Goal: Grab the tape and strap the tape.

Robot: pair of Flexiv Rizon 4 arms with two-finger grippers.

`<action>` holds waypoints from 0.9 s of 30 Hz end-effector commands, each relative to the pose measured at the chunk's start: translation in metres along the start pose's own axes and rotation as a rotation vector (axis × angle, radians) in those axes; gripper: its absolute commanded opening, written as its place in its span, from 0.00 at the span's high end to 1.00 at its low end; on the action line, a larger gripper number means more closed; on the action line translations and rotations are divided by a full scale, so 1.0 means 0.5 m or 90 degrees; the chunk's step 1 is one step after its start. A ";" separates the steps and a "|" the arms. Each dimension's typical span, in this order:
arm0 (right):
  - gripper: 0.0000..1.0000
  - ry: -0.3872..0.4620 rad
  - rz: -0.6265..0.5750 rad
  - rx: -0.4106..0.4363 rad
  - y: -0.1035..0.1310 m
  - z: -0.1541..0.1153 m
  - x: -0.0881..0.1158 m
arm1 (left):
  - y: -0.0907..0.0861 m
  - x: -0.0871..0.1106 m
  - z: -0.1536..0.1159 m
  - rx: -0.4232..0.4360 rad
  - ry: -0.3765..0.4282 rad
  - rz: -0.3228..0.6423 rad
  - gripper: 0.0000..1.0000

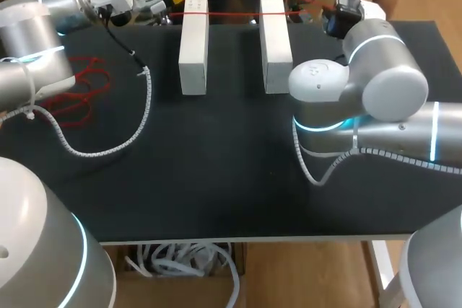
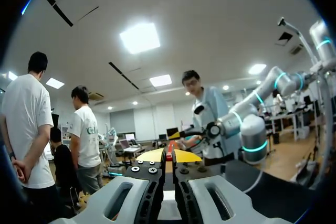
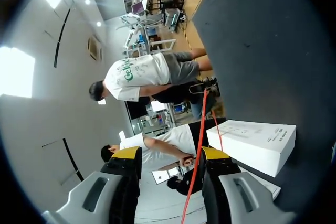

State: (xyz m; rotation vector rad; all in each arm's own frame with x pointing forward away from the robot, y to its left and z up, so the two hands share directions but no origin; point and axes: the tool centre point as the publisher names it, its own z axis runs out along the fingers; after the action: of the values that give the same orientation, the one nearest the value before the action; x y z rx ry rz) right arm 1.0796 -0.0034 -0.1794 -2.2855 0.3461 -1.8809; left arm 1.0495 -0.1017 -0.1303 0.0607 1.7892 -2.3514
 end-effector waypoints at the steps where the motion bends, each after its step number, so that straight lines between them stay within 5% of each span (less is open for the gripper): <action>1: 0.53 -0.010 -0.004 0.008 0.007 -0.013 0.007 | 0.000 0.002 0.000 0.000 -0.002 0.001 1.00; 15: 0.57 -0.011 -0.007 0.016 0.000 -0.015 0.009 | 0.000 0.002 0.000 0.000 -0.002 0.001 1.00; 27: 0.73 -0.013 -0.016 0.022 -0.002 -0.023 0.009 | 0.000 0.002 0.000 0.000 -0.002 0.001 1.00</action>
State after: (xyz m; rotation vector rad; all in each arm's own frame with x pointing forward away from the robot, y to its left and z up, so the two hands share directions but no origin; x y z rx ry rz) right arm 1.0711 -0.0014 -0.1758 -2.2864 0.2883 -1.8701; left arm 1.0495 -0.1017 -0.1303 0.0607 1.7892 -2.3513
